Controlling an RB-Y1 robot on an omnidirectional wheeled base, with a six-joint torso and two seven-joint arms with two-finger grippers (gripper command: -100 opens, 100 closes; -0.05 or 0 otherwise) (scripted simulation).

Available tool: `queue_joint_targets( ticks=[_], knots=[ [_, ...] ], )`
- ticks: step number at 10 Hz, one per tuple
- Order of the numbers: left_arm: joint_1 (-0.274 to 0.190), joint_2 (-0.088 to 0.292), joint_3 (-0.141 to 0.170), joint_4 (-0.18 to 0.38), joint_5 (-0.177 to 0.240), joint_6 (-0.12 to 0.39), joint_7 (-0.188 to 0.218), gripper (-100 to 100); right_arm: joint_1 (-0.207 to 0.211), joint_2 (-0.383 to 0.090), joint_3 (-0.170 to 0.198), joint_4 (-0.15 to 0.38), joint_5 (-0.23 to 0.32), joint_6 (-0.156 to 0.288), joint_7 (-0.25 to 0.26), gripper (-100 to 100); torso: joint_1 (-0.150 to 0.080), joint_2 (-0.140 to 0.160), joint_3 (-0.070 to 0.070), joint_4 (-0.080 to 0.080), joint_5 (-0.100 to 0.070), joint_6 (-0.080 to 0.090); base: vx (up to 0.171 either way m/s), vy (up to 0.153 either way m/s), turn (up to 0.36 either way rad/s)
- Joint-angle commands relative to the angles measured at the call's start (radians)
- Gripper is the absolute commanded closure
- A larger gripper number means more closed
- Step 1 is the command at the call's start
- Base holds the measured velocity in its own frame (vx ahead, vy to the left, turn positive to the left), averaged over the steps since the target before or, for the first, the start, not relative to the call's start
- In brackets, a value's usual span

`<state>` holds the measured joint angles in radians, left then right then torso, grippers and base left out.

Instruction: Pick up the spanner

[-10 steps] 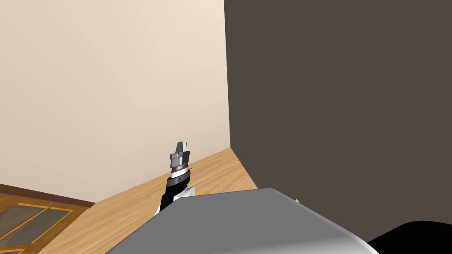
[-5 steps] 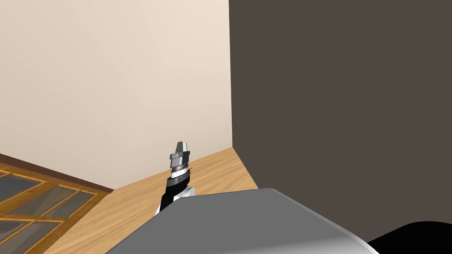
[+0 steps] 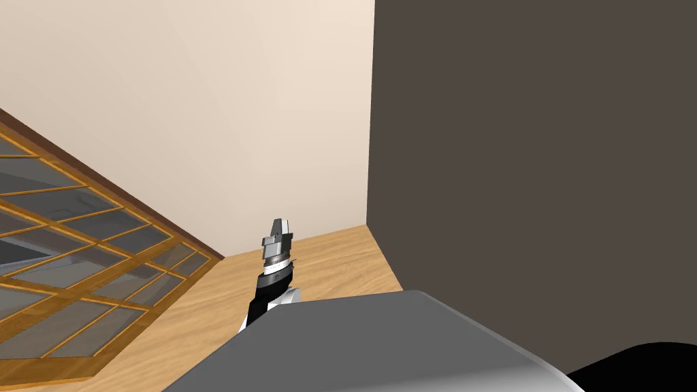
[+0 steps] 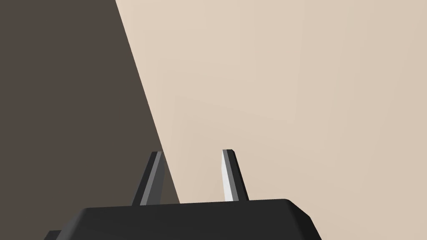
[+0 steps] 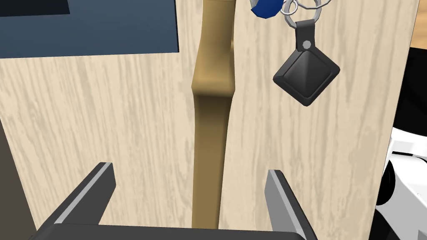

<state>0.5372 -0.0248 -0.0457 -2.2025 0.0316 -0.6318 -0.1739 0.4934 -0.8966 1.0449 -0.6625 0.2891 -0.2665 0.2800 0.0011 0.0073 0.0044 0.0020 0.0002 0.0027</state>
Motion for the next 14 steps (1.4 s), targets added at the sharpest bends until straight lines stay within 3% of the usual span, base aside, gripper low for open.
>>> queue_joint_targets(
  ticks=[1,2,3,7,8,9,14],
  knots=[
    [0.000,0.000,0.000,0.000,0.000,0.000,0.000,0,-0.007,0.022,0.003,0.028,-0.009,-0.009,-0.021,-100,0.000,0.000,0.000,0.000,0.000,0.000,-0.103,0.015,0.197],
    [0.000,0.000,0.000,0.000,0.000,0.000,0.000,0,-0.005,0.018,0.000,0.024,-0.005,-0.008,-0.010,-100,0.000,-0.001,-0.001,0.000,0.000,0.000,-0.046,0.004,0.032],
    [0.000,0.000,0.000,0.000,0.000,0.000,0.000,0,-0.006,0.019,0.000,0.027,-0.006,-0.010,-0.012,100,-0.001,-0.004,-0.002,-0.001,0.000,0.001,-0.009,0.001,-0.008],
    [0.000,0.000,0.000,0.000,0.000,0.000,0.000,0,-0.005,0.021,0.000,0.026,-0.006,-0.012,-0.012,100,-0.004,-0.007,-0.004,-0.001,-0.001,0.000,-0.001,0.001,-0.002],
    [0.000,0.000,0.000,0.000,0.000,0.000,0.000,0,-0.005,0.021,0.001,0.025,-0.006,-0.012,-0.011,0,-0.004,-0.007,-0.004,-0.001,-0.001,0.000,0.000,0.000,0.000],
    [0.000,0.000,0.000,0.000,0.000,0.000,0.000,0,0.002,-0.001,-0.004,0.002,0.002,-0.004,0.007,100,-0.004,-0.007,-0.004,-0.001,-0.001,0.000,0.092,-0.010,-0.299],
    [0.001,0.000,0.000,0.000,0.000,0.000,0.000,0,0.035,-0.084,-0.031,-0.088,0.040,0.013,0.102,100,-0.006,-0.018,-0.010,-0.004,0.000,0.000,0.156,-0.010,-0.293]
  ],
)
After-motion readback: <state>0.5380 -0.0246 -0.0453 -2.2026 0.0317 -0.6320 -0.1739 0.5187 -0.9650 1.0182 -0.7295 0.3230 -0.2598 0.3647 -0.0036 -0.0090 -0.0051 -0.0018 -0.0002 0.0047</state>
